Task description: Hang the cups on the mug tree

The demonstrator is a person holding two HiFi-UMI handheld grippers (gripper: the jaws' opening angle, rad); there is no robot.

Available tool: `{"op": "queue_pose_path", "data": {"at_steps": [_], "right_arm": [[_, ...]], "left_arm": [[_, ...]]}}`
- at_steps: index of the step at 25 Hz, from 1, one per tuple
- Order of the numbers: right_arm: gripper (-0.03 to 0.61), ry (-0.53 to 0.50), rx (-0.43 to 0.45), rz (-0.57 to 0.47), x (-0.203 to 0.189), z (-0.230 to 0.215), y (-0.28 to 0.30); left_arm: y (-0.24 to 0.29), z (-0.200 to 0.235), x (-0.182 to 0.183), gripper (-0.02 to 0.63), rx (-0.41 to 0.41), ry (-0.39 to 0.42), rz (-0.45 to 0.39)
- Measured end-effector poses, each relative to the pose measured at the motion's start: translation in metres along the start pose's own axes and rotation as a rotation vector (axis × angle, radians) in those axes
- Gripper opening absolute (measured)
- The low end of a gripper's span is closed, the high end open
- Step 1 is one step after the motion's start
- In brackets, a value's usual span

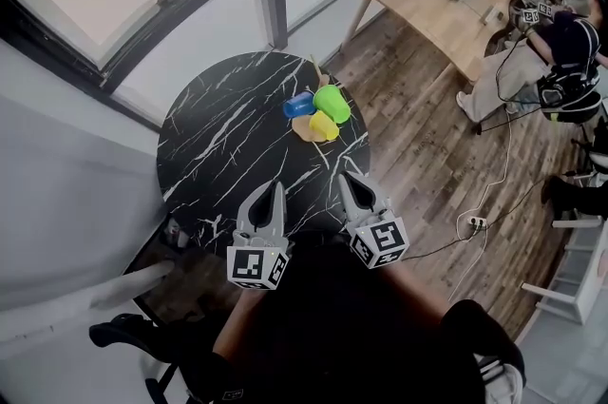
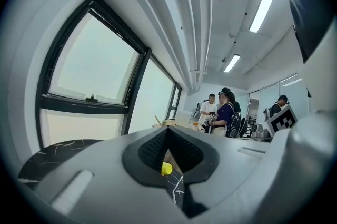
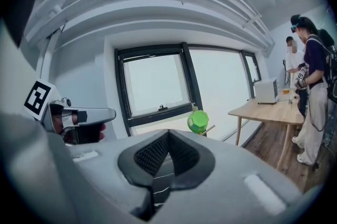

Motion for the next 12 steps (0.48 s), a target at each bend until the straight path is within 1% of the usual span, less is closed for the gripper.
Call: {"op": "queue_pose_path", "data": {"at_steps": [12], "right_arm": [[-0.005, -0.009, 0.009, 0.004, -0.0008, 0.0010, 0.0006]], "left_arm": [[0.0038, -0.0003, -0.0028, -0.003, -0.011, -0.001, 0.011]]}}
Point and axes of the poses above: the fingertips, and each gripper's own axes: y forward along the fingers, z to its left, x out of its top, the point moved 6 cm from there along -y, backward along the fingers, and after that the axes turned 6 degrees about z, right-handed, at the moved point
